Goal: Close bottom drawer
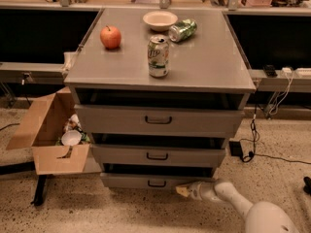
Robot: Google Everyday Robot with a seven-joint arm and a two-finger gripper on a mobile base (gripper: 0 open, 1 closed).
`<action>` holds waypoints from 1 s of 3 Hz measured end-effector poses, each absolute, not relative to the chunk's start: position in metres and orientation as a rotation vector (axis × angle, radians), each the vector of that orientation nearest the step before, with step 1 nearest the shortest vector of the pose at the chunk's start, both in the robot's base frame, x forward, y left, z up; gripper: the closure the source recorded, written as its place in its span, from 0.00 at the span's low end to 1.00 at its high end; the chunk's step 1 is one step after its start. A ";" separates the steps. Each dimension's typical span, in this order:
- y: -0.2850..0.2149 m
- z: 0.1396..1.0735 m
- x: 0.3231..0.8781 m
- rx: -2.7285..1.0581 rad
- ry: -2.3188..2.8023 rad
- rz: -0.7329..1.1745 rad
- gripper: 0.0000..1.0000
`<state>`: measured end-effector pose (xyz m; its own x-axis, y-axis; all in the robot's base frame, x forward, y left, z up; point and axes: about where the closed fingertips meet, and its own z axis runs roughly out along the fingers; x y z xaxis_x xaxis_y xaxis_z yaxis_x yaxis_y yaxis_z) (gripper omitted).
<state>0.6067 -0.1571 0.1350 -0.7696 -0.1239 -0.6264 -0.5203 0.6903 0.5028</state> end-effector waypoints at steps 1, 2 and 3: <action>-0.163 0.139 0.611 -0.489 2.325 0.919 1.00; -0.171 0.150 0.615 -0.500 2.299 0.908 1.00; -0.172 0.167 0.600 -0.618 2.259 0.924 1.00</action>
Offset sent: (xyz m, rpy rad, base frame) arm 0.0403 -0.0581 0.0647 -0.0217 -0.2236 0.0473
